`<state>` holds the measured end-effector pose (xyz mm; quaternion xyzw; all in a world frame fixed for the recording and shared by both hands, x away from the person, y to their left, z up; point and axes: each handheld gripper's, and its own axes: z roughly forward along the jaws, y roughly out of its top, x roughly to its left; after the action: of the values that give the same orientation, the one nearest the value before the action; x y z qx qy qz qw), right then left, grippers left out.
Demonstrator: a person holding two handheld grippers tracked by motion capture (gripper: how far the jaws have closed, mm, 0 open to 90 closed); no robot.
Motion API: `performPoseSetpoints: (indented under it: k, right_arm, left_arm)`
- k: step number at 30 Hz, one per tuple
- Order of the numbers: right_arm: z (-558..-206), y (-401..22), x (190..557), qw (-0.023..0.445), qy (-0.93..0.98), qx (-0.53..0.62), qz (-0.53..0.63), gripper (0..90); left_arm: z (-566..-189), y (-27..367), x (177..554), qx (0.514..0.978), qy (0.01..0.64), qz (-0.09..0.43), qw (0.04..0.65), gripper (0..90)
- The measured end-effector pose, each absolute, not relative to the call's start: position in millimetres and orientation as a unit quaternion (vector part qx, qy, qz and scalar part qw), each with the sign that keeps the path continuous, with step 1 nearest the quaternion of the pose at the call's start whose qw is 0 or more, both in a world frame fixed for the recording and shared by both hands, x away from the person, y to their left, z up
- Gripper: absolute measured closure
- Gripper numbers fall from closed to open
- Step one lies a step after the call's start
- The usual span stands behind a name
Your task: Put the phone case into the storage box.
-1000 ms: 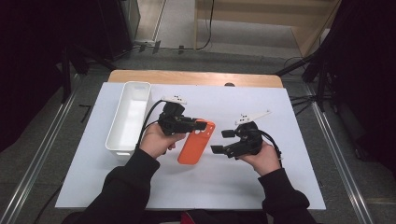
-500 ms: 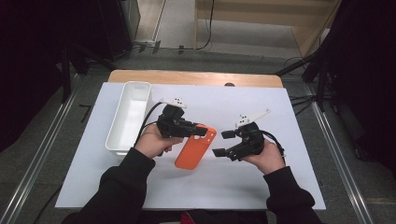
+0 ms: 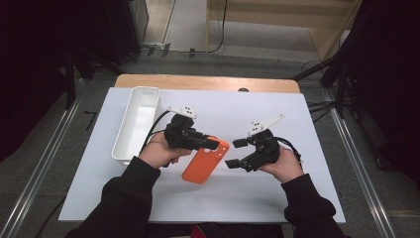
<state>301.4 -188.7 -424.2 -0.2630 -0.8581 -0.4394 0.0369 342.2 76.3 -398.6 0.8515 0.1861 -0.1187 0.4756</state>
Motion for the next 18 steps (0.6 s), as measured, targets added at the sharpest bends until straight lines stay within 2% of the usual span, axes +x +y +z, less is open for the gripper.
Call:
performPoseSetpoints:
  k: [10,18]
  right_arm:
    - [-421.7,-182.6,304.8,0.046,-0.866,-0.241,-0.436,13.8]
    - [-421.4,-179.1,309.7,0.071,-0.864,-0.236,-0.438,14.0]
  left_arm:
    - [-401.5,79.7,338.6,0.856,0.177,-0.13,0.468,76.0]
    - [-404.0,82.7,337.4,0.857,0.177,-0.138,0.465,76.0]
